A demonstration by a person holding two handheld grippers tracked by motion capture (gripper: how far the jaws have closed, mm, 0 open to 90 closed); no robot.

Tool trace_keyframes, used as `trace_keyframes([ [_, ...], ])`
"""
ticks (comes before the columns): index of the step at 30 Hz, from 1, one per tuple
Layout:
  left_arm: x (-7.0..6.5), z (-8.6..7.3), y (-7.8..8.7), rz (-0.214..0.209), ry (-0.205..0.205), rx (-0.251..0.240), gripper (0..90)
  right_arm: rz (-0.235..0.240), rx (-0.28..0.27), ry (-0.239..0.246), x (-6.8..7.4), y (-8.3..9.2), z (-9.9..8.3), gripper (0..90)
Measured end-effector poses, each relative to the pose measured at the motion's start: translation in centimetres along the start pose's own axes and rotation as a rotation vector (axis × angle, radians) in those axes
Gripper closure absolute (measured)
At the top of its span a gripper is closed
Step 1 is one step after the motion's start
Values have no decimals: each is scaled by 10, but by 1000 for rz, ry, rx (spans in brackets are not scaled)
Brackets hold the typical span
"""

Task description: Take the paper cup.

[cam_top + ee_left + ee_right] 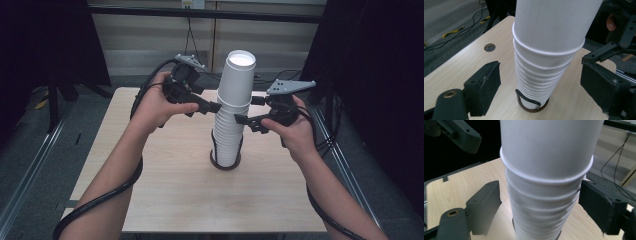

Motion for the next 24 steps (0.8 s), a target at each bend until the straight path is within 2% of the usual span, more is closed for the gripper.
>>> trace_keyframes([
  [1, -1, 2, -1, -2, 8, -7, 160, -6, 1, -4, 0, -1, 1, 176],
  [4, -3, 5, -6, -14, -15, -6, 155, -21, -6, -4, -1, -2, 2, 201],
  [7, -3, 8, -8, -12, -12, -9, 155, -26, -18, -14, -3, -2, 1, 228],
  [10, -4, 14, -11, -16, -10, -24, 152, -21, -24, -33, -4, -2, 1, 224],
  [13, -4, 17, -15, -11, -25, -19, 153, -22, -23, -25, -4, -2, 1, 223],
  [17, -4, 23, -21, -17, -17, -48, 141, -21, -24, -26, -4, -2, 1, 220],
  [20, -6, 25, -28, -25, -23, -35, 135, -20, -27, -27, -4, -3, 1, 214],
  [24, -6, 30, -32, -15, -18, -44, 102, -18, -27, -30, -4, -3, 1, 210],
])
Point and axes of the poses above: each handheld gripper's, and its own axes: y roughly backward along the jaws, z roughly out of its top, x roughly to its left, the point moved 7 cm from there along -y, roughly forward along the jaws, and after that the axes turned 5 degrees about -y, right-handed, at the moved point
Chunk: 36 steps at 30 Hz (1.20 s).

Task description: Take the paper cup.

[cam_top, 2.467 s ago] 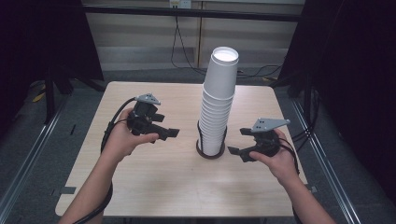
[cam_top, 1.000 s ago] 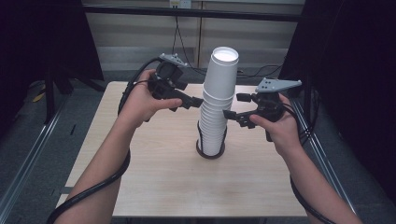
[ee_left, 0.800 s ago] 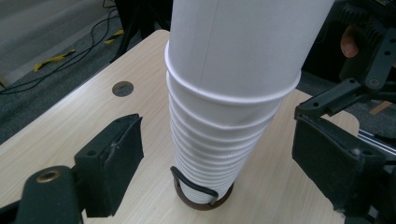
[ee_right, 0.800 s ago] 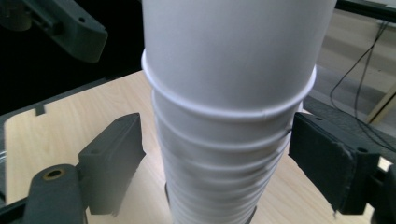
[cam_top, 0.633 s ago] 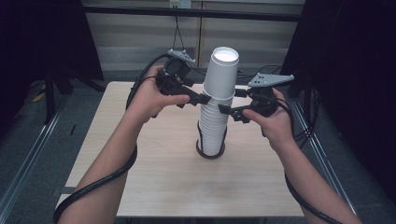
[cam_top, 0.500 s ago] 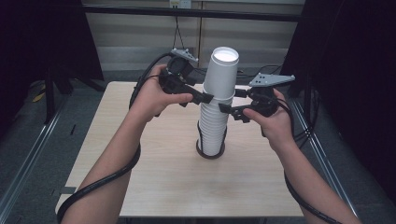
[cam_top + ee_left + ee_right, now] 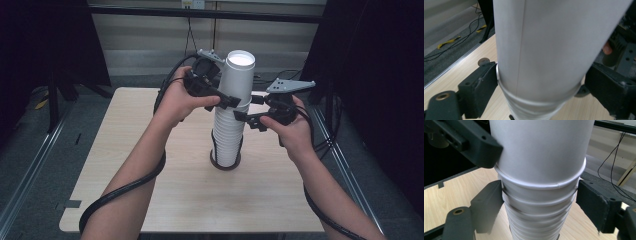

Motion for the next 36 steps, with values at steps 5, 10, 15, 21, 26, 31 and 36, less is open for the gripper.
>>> trace_keyframes([
  [5, -1, 5, -8, 14, -17, -14, 91, -4, 1, 8, 0, 0, 0, 207],
  [10, -1, 7, -16, 28, -16, -46, 71, -1, -7, 2, 0, -1, 0, 202],
  [15, -2, 9, -21, 37, -20, -46, 64, 0, -11, -2, 0, -2, -1, 191],
  [21, -3, 8, -22, 50, -31, -38, 87, -4, -9, 0, 0, -2, -1, 189],
  [26, -3, 8, -21, 56, -28, -42, 101, -8, -8, 2, 1, -3, -1, 180],
  [31, -3, 14, -17, 60, -15, -80, 110, -8, -9, 5, 1, -3, -1, 178],
  [36, -4, 19, -12, 62, -23, -84, 109, -9, -9, 5, 1, -3, -1, 178],
])
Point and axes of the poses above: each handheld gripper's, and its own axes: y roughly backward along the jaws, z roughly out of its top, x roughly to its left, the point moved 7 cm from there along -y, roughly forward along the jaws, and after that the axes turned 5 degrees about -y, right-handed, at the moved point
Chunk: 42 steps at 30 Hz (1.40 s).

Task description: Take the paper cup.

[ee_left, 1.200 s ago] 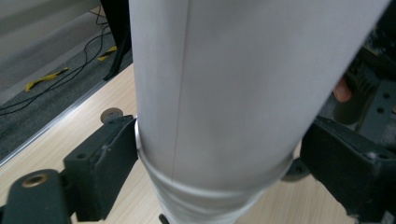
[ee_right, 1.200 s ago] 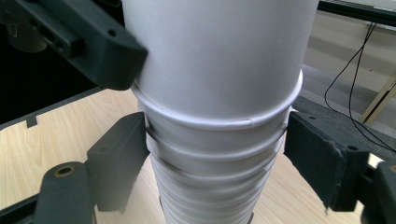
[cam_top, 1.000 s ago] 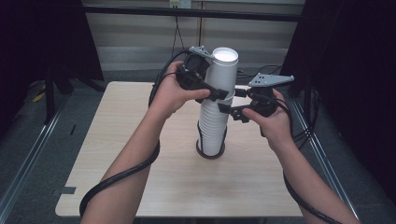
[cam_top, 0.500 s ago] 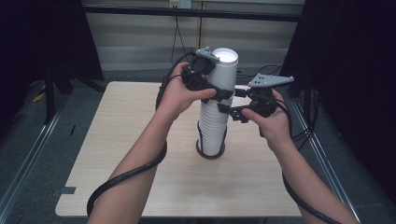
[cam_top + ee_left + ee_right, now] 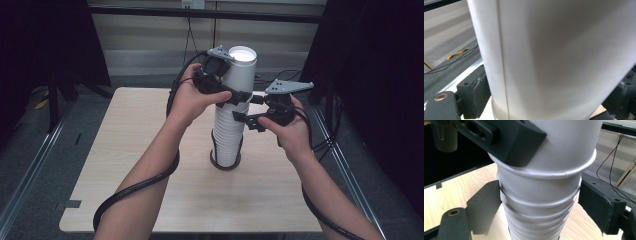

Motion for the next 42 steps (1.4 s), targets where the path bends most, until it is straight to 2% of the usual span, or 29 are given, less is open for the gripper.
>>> trace_keyframes([
  [2, 0, 2, 2, -4, 14, -11, 109, -1, 3, 2, 0, 0, 0, 179],
  [5, 0, 5, 3, -4, 7, -2, 108, -1, 3, 3, 0, 0, 0, 178],
  [10, -1, 13, 5, 3, 6, -15, 109, -1, 3, 8, 0, 0, 0, 178],
  [17, -1, 17, 5, 6, 13, -15, 111, 1, 5, 7, 0, 0, 0, 179],
  [20, -1, 18, 5, 11, 3, -13, 112, 0, 4, 7, 0, 0, -1, 179],
  [24, 1, 21, 7, 11, 18, -21, 113, 2, 2, 8, -1, 0, -1, 177],
  [34, 2, 30, 13, 16, 20, -24, 113, 4, 2, 9, -1, 0, -1, 177],
  [37, 0, 35, 18, 8, 31, -44, 113, 5, 4, 6, -1, 0, -2, 176],
  [42, 0, 40, 22, 10, 27, -54, 113, 6, 5, 5, -1, 0, -2, 174],
])
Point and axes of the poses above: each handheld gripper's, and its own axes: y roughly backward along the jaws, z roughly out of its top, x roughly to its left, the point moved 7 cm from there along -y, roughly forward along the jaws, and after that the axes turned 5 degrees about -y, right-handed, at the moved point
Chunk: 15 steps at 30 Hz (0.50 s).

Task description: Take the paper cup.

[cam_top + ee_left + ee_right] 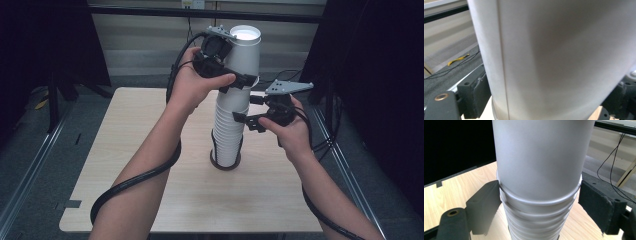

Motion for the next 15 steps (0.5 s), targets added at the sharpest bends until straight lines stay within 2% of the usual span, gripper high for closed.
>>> trace_keyframes([
  [9, -2, 8, 7, -4, 16, -41, 113, -2, 4, 7, 0, 1, -1, 179],
  [15, -2, 12, 11, -2, 15, -50, 113, 5, 2, 6, -1, 1, -1, 182],
])
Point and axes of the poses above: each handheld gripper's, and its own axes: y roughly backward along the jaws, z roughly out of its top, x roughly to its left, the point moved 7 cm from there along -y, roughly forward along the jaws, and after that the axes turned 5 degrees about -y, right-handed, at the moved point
